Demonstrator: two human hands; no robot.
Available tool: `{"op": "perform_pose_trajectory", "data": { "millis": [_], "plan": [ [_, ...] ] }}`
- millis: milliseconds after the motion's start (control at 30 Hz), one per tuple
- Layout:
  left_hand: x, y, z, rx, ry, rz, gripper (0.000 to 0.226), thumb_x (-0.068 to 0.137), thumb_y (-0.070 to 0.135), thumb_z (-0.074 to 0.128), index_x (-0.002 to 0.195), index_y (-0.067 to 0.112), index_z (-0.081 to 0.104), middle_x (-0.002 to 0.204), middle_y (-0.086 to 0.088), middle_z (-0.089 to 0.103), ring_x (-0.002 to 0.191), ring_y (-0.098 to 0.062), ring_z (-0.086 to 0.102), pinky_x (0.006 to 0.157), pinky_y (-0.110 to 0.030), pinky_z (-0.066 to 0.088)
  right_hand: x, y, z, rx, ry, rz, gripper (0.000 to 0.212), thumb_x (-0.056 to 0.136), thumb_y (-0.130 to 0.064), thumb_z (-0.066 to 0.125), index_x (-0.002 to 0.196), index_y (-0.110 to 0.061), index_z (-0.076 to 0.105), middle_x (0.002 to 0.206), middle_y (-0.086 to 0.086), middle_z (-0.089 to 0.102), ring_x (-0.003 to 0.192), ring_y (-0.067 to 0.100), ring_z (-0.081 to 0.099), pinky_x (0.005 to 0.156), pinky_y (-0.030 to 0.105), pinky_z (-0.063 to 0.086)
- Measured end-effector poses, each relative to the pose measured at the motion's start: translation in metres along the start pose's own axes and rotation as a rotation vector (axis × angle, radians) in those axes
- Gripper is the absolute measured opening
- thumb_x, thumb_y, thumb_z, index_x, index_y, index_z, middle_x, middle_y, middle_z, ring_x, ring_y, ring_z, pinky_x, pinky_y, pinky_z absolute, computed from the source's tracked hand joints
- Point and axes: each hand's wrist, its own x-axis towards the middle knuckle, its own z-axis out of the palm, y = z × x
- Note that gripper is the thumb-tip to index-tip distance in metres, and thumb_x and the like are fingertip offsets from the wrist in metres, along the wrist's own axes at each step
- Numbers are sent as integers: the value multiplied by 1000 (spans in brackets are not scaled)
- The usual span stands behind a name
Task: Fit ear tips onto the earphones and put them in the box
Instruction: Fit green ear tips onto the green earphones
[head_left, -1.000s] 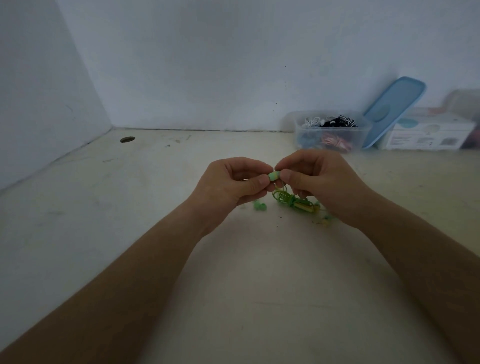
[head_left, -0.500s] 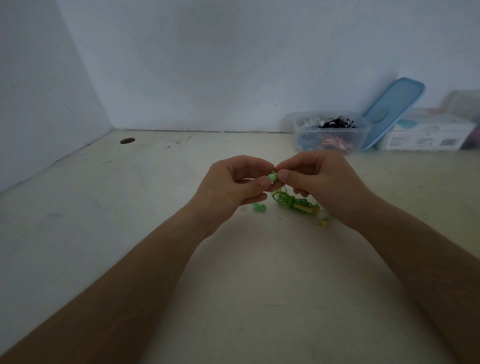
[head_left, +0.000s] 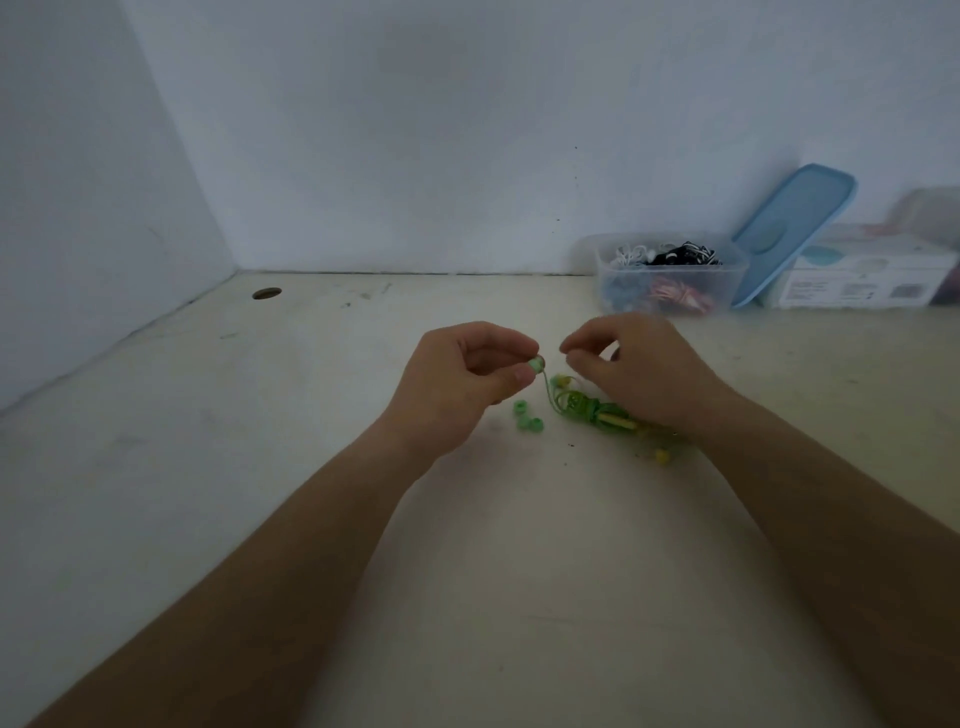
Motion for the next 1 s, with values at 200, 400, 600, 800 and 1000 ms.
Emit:
{"op": "perform_pose_trajectory", "data": {
  "millis": [200, 400, 600, 800, 1000],
  "plan": [
    [1, -3, 0, 66, -8, 49, 17, 82, 7, 77, 95, 17, 75, 89, 2, 77, 87, -9, 73, 83, -23, 57, 5, -11, 12, -113, -190, 37, 24, 92, -41, 65, 114, -36, 70, 98, -12, 68, 83, 5, 58, 80, 28, 48],
    [-3, 5, 2, 51, -55, 53, 22, 80, 4, 78, 99, 14, 77, 93, 2, 78, 84, -8, 73, 78, -16, 55, 0, -9, 4, -56, -143, 44, 7, 89, -22, 69, 91, -26, 74, 87, -10, 69, 75, -3, 59, 65, 11, 41],
    [-10, 8, 17, 323, -205, 155, 21, 76, 8, 81, 92, 20, 77, 85, 12, 75, 75, 0, 70, 73, -13, 54, -13, -4, -19, 348, 123, 57, 6, 92, -14, 68, 95, -15, 73, 87, -4, 72, 75, 9, 72, 72, 23, 57],
    [-10, 4, 27, 547, -194, 327, 21, 76, 24, 82, 96, 28, 76, 85, 21, 70, 80, -1, 62, 66, -4, 42, -17, -10, -26, 621, 209, 120, 8, 92, -11, 68, 99, -10, 72, 87, 4, 71, 65, 7, 69, 63, 19, 56],
    [-9, 3, 28, 650, -219, 299, 19, 74, 31, 84, 89, 36, 73, 77, 30, 62, 83, 9, 57, 67, -5, 40, -16, -8, -26, 652, 209, 130, 9, 90, -12, 71, 98, -10, 73, 83, 6, 71, 62, 8, 66, 64, 23, 57]
  ]
}}
